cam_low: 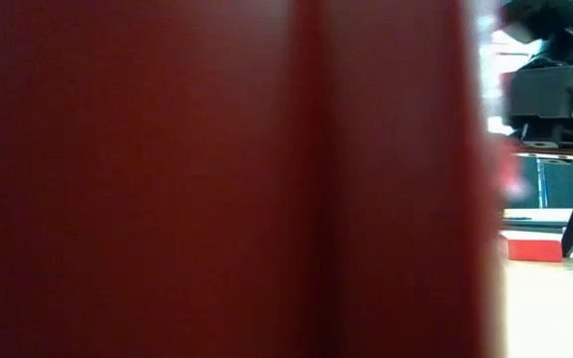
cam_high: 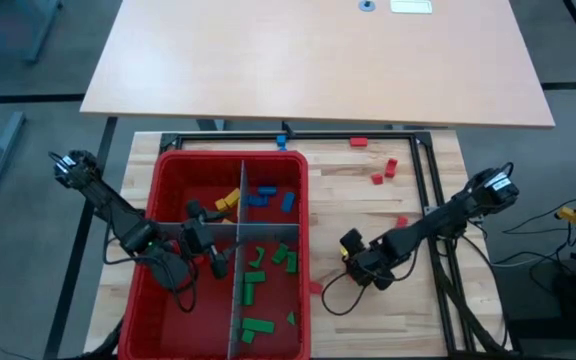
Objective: Sort blocks
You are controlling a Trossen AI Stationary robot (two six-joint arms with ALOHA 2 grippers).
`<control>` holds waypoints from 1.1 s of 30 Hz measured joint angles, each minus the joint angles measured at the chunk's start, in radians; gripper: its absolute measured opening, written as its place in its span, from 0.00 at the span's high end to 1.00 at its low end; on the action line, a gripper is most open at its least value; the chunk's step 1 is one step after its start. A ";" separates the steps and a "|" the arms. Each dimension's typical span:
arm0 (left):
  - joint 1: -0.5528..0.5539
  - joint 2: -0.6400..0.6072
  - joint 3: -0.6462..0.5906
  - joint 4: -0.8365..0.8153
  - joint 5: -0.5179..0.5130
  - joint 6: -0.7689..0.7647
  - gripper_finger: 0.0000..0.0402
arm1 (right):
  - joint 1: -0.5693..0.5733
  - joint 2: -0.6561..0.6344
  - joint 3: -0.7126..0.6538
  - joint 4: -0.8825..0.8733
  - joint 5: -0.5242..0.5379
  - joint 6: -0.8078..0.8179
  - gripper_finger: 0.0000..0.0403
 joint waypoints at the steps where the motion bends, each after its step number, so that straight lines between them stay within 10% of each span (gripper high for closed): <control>1: 0.000 0.000 0.000 0.001 0.000 0.000 0.22 | 0.000 0.012 0.000 0.000 0.000 0.000 0.46; 14: 0.000 0.000 0.000 0.007 0.000 -0.001 0.22 | 0.000 0.036 0.021 0.001 -0.011 0.024 0.54; 28: 0.000 0.000 0.000 0.007 0.000 0.000 0.22 | 0.000 0.020 0.029 0.031 -0.055 0.348 0.97; 33: 0.000 0.000 0.000 0.007 0.000 0.001 0.22 | 0.000 0.011 0.027 0.020 -0.054 0.429 0.98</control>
